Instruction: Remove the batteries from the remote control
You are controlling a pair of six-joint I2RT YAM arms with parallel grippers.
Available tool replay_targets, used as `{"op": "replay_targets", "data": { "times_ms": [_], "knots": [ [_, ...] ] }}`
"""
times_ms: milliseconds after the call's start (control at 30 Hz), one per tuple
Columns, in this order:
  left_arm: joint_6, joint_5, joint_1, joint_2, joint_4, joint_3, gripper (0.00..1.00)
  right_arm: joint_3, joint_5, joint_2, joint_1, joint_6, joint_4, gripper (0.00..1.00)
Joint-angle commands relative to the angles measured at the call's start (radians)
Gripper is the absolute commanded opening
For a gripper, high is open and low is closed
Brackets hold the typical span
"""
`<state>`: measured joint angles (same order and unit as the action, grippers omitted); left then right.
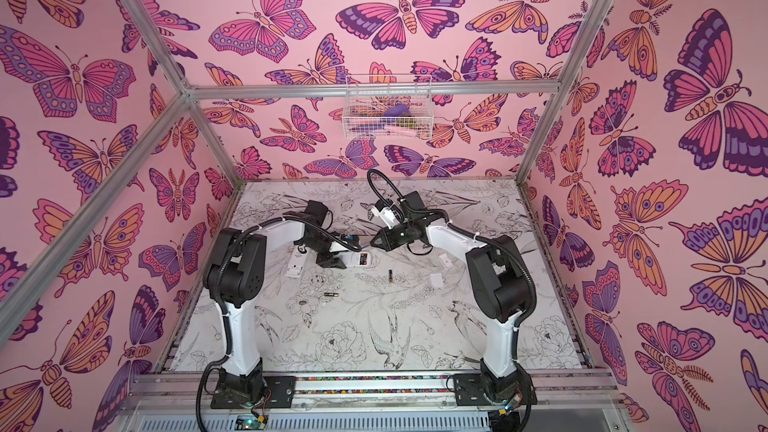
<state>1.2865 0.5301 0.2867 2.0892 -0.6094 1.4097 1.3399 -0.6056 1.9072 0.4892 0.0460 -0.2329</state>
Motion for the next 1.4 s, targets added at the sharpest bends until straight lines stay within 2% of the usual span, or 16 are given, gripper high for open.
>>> {"op": "replay_targets", "data": {
  "times_ms": [0,133,367,533,1033,1367],
  "knots": [
    [0.02,-0.047,0.034,0.057,0.019,-0.045,0.59,-0.046,0.168,-0.047,0.02,-0.095,0.027,0.0],
    [0.02,-0.048,0.034,0.057,0.019,-0.044,0.59,-0.097,0.203,-0.058,0.024,-0.094,0.087,0.0],
    [0.021,-0.048,0.035,0.058,0.019,-0.044,0.59,-0.088,0.145,-0.028,0.043,-0.098,0.097,0.0],
    [0.02,-0.048,0.035,0.057,0.019,-0.043,0.59,-0.091,0.17,-0.028,0.053,-0.1,0.12,0.0],
    [0.019,-0.047,0.036,0.06,0.02,-0.043,0.59,-0.047,0.184,0.027,0.068,-0.158,0.071,0.0],
    [0.017,-0.049,0.035,0.06,0.02,-0.043,0.59,-0.075,0.282,0.03,0.108,-0.199,0.122,0.0]
  ]
}}
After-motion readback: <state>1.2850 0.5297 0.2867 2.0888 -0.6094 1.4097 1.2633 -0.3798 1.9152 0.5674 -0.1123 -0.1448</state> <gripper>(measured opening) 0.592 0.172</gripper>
